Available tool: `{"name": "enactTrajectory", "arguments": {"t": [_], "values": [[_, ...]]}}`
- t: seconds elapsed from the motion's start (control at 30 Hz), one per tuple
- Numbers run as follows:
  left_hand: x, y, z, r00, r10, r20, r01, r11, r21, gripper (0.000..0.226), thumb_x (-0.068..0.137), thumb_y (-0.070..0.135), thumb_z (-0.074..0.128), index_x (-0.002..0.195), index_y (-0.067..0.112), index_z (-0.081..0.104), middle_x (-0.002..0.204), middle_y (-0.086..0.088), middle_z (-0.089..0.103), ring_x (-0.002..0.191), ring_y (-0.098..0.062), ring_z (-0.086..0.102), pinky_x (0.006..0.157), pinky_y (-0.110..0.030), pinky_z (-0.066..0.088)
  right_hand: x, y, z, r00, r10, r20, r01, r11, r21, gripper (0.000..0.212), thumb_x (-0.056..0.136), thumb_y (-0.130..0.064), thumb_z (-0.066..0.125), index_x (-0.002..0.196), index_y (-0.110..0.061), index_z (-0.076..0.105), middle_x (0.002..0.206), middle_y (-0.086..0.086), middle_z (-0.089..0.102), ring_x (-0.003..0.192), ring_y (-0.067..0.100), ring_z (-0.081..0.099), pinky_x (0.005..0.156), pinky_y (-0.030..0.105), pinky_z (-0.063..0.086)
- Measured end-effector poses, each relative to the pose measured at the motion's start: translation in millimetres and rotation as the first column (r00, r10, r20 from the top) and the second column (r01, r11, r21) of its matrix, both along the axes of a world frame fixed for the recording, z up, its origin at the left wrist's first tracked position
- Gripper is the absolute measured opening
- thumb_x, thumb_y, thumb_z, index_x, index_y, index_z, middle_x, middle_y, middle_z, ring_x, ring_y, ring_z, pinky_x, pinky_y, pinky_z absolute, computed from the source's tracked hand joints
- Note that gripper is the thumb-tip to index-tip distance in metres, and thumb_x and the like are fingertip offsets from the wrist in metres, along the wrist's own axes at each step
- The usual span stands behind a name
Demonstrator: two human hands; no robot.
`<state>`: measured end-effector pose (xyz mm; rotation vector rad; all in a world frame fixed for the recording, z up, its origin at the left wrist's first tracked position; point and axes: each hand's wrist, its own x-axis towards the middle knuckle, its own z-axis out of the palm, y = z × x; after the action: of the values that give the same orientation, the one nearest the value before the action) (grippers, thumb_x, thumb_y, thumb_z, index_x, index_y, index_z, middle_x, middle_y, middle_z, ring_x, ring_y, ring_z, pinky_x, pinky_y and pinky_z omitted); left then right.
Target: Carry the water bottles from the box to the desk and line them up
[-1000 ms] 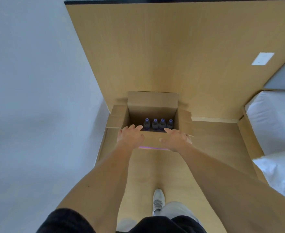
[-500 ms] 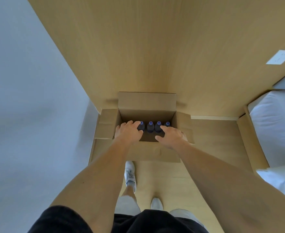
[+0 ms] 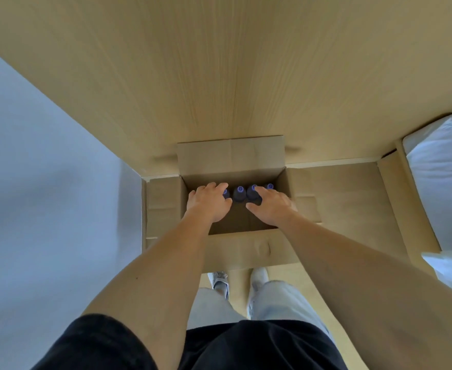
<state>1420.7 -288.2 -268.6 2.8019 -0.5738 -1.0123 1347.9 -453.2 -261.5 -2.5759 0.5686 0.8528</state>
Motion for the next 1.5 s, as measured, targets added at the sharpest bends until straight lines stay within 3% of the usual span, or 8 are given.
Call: {"name": "enactTrajectory", "arguments": {"t": [0.23, 0.43, 0.77, 0.93, 1.13, 1.37, 1.5], "values": [[19.6, 5.9, -72.1, 0.992, 0.082, -0.095, -0.081, 0.997, 0.011, 0.056, 0.103, 0.044, 0.044, 0.155, 0.028, 0.032, 0.153, -0.006, 0.042, 0.136, -0.034, 0.043, 0.111, -0.047, 0.038, 29.8, -8.5, -77.6, 0.998, -0.049, -0.031, 0.051, 0.995, 0.087, 0.067, 0.097, -0.054, 0.051, 0.155, -0.028, 0.029, 0.152, 0.003, 0.045, 0.135, 0.031, 0.046, 0.107, 0.044, 0.042], [29.2, -4.3, -166.8, 0.976, 0.174, -0.129, -0.179, 0.984, -0.022, 0.059, 0.102, 0.04, 0.05, 0.156, 0.026, 0.031, 0.156, -0.003, 0.04, 0.137, -0.032, 0.043, 0.109, -0.047, 0.041, 42.2, -25.7, -177.2, 0.995, -0.099, -0.032, 0.103, 0.987, 0.125, 0.07, 0.097, -0.052, 0.053, 0.157, -0.027, 0.027, 0.155, 0.002, 0.04, 0.137, 0.029, 0.044, 0.102, 0.04, 0.042], [56.2, -12.5, -357.2, 0.946, 0.296, -0.132, -0.307, 0.948, -0.08, 0.073, 0.095, 0.039, 0.067, 0.157, 0.029, 0.029, 0.155, -0.002, 0.042, 0.138, -0.03, 0.044, 0.104, -0.042, 0.044, 67.8, -50.5, -373.5, 0.986, -0.157, -0.055, 0.163, 0.979, 0.123, 0.083, 0.092, -0.05, 0.065, 0.159, -0.022, 0.023, 0.16, 0.004, 0.034, 0.143, 0.03, 0.037, 0.109, 0.038, 0.037], [66.7, -17.4, -441.2, 0.912, 0.378, -0.158, -0.397, 0.911, -0.111, 0.081, 0.088, 0.037, 0.076, 0.156, 0.028, 0.031, 0.155, -0.006, 0.044, 0.141, -0.03, 0.042, 0.112, -0.041, 0.038, 79.1, -60.4, -451.4, 0.988, -0.155, 0.026, 0.147, 0.972, 0.184, 0.092, 0.088, -0.042, 0.074, 0.159, -0.021, 0.021, 0.161, 0.004, 0.032, 0.147, 0.027, 0.031, 0.117, 0.035, 0.029], [82.5, -22.6, -509.6, 0.895, 0.423, -0.142, -0.443, 0.88, -0.169, 0.089, 0.083, 0.031, 0.082, 0.155, 0.027, 0.03, 0.154, -0.006, 0.044, 0.141, -0.031, 0.042, 0.11, -0.038, 0.039, 101.2, -63.7, -510.9, 0.986, -0.103, 0.134, 0.077, 0.98, 0.186, 0.102, 0.085, -0.027, 0.079, 0.16, -0.011, 0.012, 0.164, 0.009, 0.025, 0.151, 0.026, 0.024, 0.12, 0.035, 0.026], [94.6, -38.5, -548.9, 0.87, 0.476, -0.127, -0.49, 0.812, -0.318, 0.08, 0.077, 0.024, 0.086, 0.145, 0.018, 0.044, 0.141, -0.007, 0.059, 0.132, -0.029, 0.053, 0.103, -0.035, 0.044, 111.8, -51.9, -546.8, 0.949, -0.15, 0.278, 0.123, 0.986, 0.111, 0.094, 0.078, -0.024, 0.084, 0.153, -0.009, 0.029, 0.155, 0.012, 0.031, 0.137, 0.032, 0.042, 0.108, 0.042, 0.042], [94.2, -44.1, -561.9, 0.851, 0.512, -0.118, -0.518, 0.78, -0.352, 0.076, 0.076, 0.023, 0.087, 0.14, 0.017, 0.047, 0.136, -0.006, 0.062, 0.128, -0.028, 0.056, 0.099, -0.033, 0.045, 116.8, -47.2, -558.7, 0.928, -0.16, 0.337, 0.138, 0.986, 0.089, 0.08, 0.077, -0.023, 0.084, 0.142, -0.011, 0.038, 0.143, 0.015, 0.045, 0.125, 0.039, 0.052, 0.096, 0.047, 0.049]]}}
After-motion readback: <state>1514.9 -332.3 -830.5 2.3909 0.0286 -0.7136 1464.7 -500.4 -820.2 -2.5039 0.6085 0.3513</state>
